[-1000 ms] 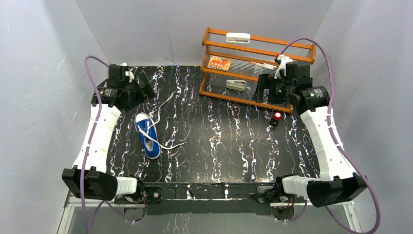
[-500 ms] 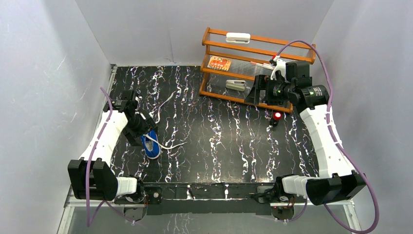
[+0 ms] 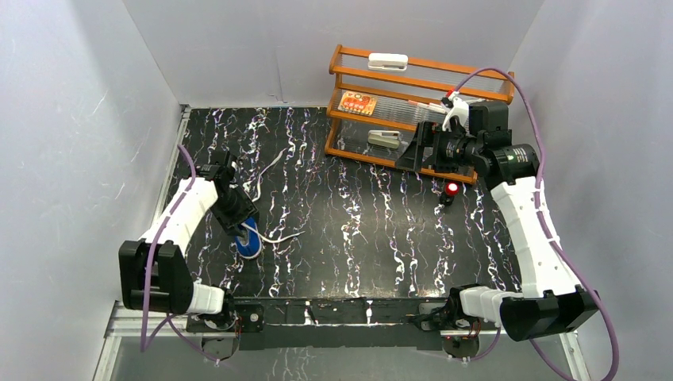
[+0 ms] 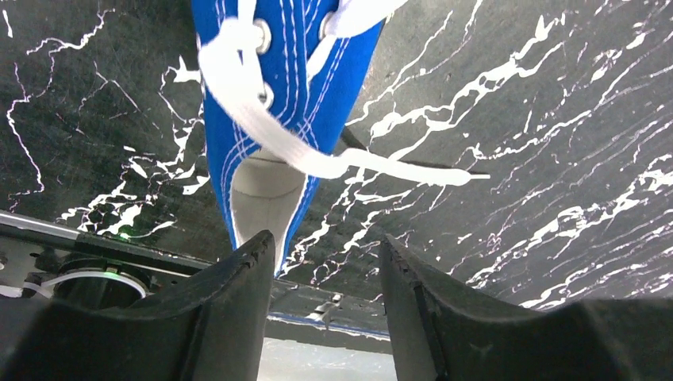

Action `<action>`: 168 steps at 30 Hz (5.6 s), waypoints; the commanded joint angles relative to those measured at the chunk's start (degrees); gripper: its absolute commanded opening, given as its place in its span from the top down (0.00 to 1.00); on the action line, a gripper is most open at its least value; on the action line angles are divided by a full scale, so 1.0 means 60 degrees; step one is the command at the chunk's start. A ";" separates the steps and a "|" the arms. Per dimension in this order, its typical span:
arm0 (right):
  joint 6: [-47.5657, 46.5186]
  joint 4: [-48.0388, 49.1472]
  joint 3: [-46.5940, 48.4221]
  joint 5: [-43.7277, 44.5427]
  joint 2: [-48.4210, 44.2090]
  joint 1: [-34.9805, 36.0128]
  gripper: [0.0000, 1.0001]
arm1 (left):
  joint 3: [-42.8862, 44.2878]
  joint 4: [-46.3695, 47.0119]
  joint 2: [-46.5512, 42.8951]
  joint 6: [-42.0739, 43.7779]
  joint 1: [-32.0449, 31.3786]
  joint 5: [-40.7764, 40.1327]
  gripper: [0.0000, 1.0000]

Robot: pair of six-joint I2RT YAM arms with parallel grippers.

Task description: Tie the shoes

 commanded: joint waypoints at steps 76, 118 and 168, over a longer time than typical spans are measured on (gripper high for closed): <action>0.7300 0.7025 -0.3774 -0.1414 0.6468 0.2991 0.52 | -0.1361 0.4714 0.0748 -0.0509 -0.3218 0.5238 0.19; 0.0429 0.8185 -0.1878 -0.1404 0.4387 0.4804 1.00 | 0.0686 0.7862 0.2759 -0.3816 -0.1885 0.7418 0.16; -0.1163 0.4777 -0.5376 0.5515 0.3491 1.0137 0.51 | 0.0983 0.2305 0.1248 -0.0751 -0.2284 0.3687 1.00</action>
